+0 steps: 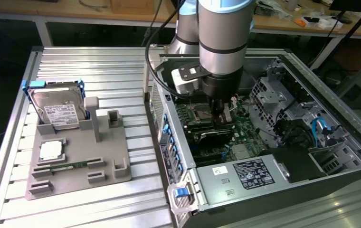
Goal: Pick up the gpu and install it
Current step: 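Insert the gpu into the slot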
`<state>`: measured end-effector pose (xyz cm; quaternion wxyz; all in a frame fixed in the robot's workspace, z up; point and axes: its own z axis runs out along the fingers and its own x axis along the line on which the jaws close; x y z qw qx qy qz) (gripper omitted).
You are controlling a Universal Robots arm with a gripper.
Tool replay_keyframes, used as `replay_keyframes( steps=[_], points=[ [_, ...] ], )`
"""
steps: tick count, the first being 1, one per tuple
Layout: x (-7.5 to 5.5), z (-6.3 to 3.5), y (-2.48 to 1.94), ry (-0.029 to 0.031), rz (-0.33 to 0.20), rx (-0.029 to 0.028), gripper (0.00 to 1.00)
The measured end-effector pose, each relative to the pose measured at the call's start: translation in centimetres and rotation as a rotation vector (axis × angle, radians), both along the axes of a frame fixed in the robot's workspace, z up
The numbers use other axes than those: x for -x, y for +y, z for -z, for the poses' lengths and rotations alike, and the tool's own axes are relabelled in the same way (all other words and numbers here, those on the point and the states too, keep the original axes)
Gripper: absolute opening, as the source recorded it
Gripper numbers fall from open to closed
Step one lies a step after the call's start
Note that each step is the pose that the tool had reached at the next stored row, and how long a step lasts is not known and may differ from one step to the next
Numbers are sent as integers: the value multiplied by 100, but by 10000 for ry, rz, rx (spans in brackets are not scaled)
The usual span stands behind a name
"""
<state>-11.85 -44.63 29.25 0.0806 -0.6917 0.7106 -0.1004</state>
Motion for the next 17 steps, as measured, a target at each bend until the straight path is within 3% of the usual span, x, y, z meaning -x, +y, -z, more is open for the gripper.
replay_keyframes(
  steps=[3, 7, 8, 10, 17],
  points=[
    [-58, -1, -15, 199, -2, -40, 11],
    [-105, 2, -25, 595, -2, -227, 11],
    [-112, 3, -29, 650, -4, -275, 11],
    [-140, 3, -43, 716, -3, -314, 11],
    [-265, 4, -64, 1023, 1, -327, 11]
  ],
)
